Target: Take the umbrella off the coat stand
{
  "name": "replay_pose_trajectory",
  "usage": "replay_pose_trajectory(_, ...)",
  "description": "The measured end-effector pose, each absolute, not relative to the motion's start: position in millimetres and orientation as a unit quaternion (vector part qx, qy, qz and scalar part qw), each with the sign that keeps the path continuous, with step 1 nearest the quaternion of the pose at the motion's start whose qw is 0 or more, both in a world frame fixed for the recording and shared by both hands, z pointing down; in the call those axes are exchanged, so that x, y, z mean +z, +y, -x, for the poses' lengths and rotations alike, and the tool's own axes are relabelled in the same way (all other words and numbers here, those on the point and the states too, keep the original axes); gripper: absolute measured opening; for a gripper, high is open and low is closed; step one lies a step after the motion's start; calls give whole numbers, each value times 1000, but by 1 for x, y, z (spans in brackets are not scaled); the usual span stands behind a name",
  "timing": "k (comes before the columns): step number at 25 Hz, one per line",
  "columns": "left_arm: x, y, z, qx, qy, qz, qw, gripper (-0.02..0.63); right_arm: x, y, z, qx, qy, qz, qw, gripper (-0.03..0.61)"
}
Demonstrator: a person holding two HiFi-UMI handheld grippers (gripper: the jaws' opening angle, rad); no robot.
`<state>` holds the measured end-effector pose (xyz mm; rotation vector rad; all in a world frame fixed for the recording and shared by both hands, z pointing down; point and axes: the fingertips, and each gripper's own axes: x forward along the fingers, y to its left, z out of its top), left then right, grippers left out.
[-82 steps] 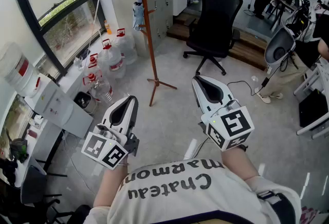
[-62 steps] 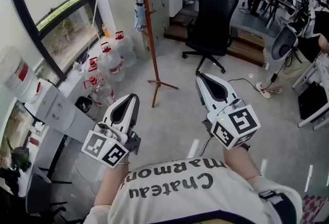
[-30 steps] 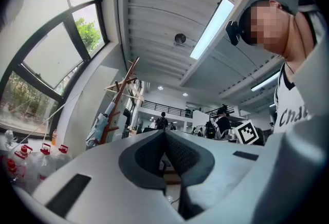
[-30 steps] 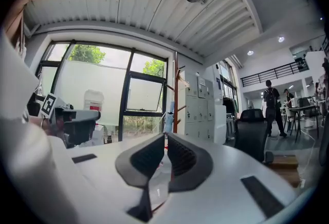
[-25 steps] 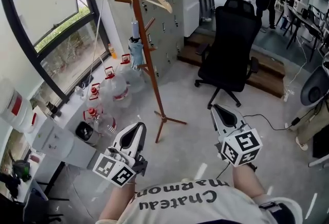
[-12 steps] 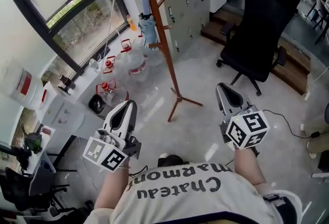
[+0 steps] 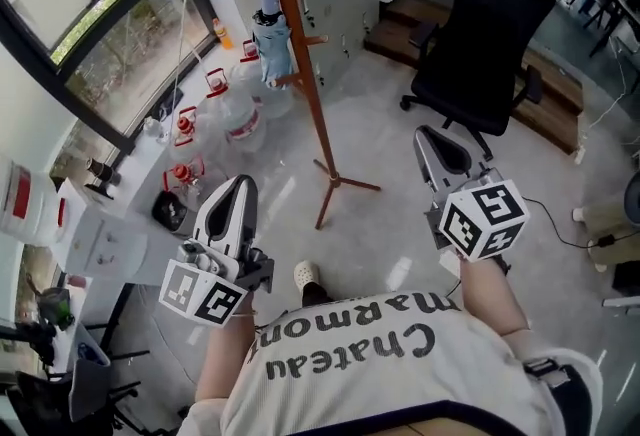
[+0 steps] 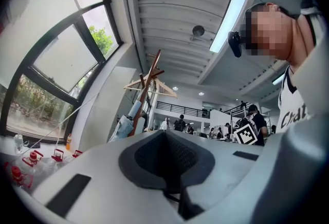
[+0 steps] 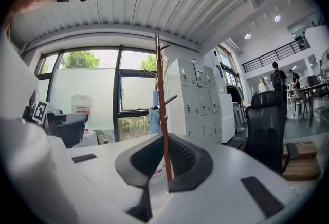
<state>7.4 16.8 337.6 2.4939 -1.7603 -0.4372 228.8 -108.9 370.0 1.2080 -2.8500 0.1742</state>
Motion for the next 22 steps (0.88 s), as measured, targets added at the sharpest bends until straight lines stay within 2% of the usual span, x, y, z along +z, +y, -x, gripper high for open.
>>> replay_pose_trajectory(10, 295, -34, 154, -197, -551, -811, 16, 23, 293, -151, -86, -42, -906, -420, 14, 35)
replay_pose_trajectory(16, 288, -56, 223, -192, -535, -823, 4, 23, 292, -176, -27, -18, -899, -437, 0, 35)
replay_pose_trajectory(22, 317, -67, 256, -201, -533, -821, 47, 23, 302, -193, 1, 41, -905, -424, -13, 35)
